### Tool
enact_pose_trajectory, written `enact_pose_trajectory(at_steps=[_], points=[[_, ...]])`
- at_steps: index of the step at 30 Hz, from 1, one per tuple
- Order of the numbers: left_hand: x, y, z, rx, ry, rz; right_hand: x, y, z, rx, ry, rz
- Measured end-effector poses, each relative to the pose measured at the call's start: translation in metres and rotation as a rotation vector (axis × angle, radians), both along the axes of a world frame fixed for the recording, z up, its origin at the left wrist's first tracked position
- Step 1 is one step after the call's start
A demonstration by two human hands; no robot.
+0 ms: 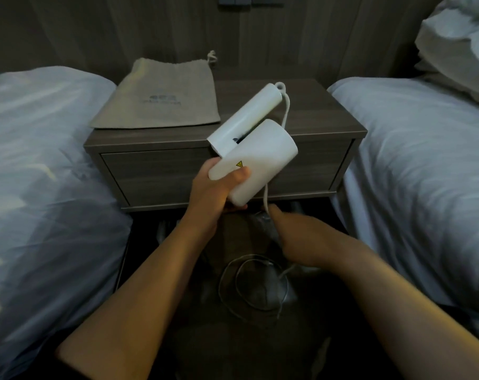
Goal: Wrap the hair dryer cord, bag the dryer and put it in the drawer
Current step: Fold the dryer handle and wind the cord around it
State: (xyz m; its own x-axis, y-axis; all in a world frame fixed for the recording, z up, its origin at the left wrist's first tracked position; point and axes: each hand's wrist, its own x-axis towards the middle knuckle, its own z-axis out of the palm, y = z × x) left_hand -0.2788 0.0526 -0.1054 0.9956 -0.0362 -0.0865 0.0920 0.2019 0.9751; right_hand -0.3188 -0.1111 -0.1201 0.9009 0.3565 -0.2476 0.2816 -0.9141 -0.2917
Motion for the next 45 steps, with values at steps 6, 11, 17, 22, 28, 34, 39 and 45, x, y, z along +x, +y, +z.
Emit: enact_pose_trajectory(at_steps=[6,11,17,22,28,34,39,45], points=[[-0.001,0.002,-0.003,0.438,-0.206,0.044,-0.005,-0.006,0.033,0.053,-0.044,0.04],[0.0,0.006,-0.005,0.589,-0.278,-0.049,-0.007,-0.017,0.044,0.144,-0.275,-0.036],[-0.006,0.005,-0.004,0.686,-0.301,-0.245,-0.007,-0.016,0.041,0.347,-0.561,-0.232],[-0.011,-0.001,-0.011,0.682,-0.301,-0.305,-0.004,-0.014,0.038,0.352,-0.505,-0.339],[-0.011,0.0,-0.015,0.717,-0.303,-0.351,-0.004,-0.013,0.04,0.32,-0.338,-0.266],[-0.003,0.011,-0.015,0.868,-0.302,-0.511,0.001,-0.035,0.049,0.315,-0.143,-0.135],[-0.001,0.017,-0.016,0.88,-0.289,-0.648,0.006,-0.04,0.049,0.201,-0.248,-0.285],[0.005,0.026,-0.017,0.816,-0.226,-0.845,0.019,-0.071,0.039,0.678,-0.026,-0.22]])
